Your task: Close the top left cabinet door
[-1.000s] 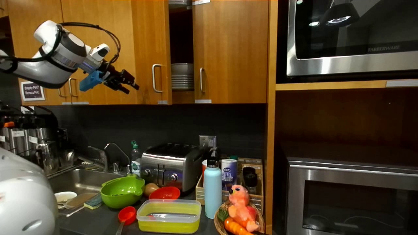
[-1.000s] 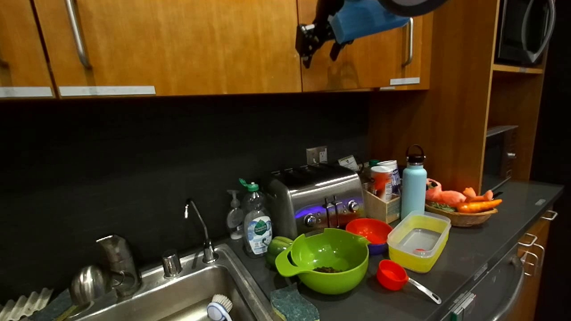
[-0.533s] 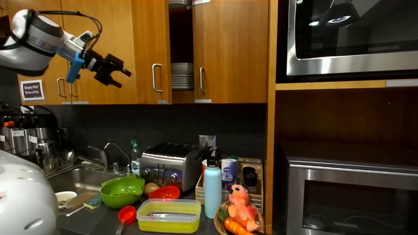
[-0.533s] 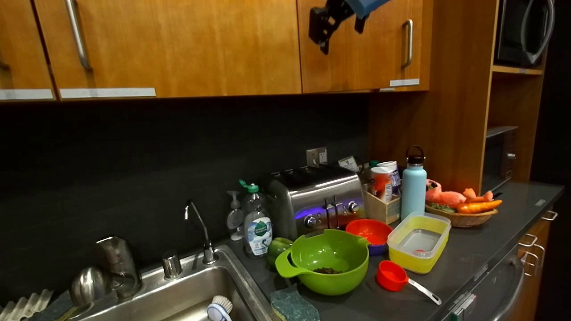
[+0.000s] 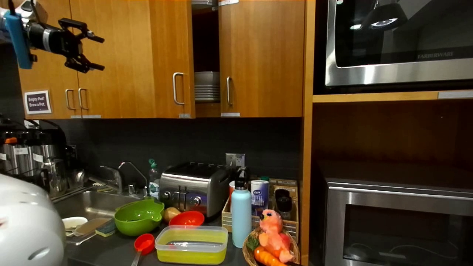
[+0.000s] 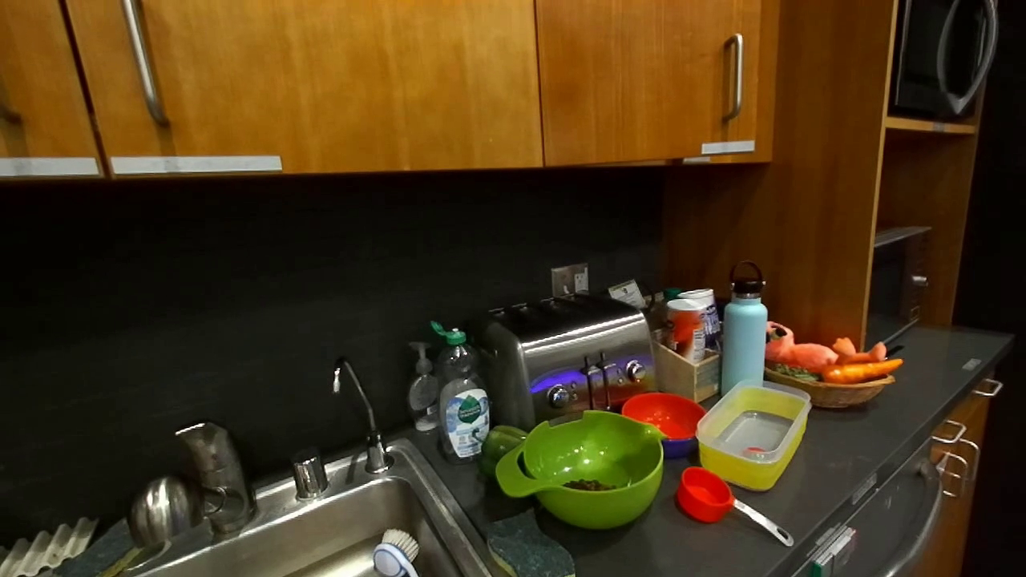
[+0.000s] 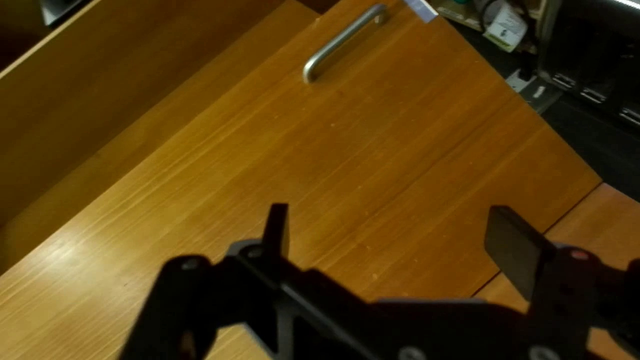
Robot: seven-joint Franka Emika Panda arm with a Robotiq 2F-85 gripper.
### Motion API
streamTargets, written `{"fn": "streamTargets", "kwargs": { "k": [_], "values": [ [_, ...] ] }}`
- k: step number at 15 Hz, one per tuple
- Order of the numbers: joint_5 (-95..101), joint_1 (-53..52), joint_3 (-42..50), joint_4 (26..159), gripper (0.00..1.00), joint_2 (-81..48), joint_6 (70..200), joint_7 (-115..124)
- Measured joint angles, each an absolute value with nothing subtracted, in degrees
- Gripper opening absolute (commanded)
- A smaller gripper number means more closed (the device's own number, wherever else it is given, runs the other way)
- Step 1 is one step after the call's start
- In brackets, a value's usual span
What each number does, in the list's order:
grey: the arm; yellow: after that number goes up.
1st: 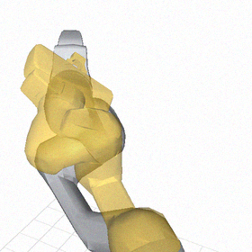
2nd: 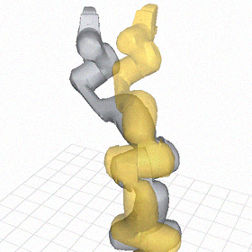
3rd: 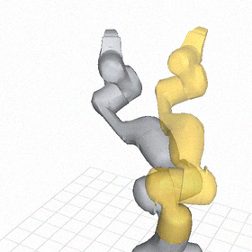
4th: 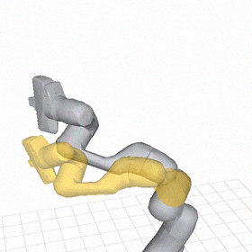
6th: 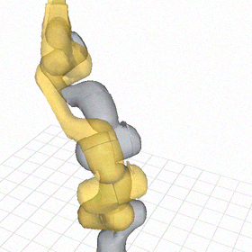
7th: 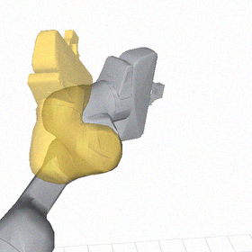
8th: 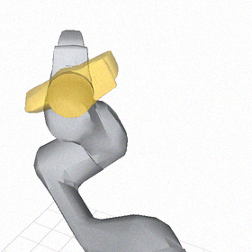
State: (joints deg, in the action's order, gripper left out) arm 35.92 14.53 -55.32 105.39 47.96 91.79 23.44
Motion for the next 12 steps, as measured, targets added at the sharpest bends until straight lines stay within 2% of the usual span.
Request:
{"fn": "streamTargets", "kwargs": {
  "k": [1,2,10,12],
  "values": [
    [38.3,14.5,-55.6,105.2,0.74,48.0,91.0,22.5],
    [40.4,14.5,-55.6,105.2,0.68,47.9,90.4,21.6],
    [52.0,13.0,-53.9,105.4,0.06,43.7,89.0,21.3],
    [53.1,11.3,-52.6,105.5,0.0,42.4,89.1,23.4]
  ]
}}
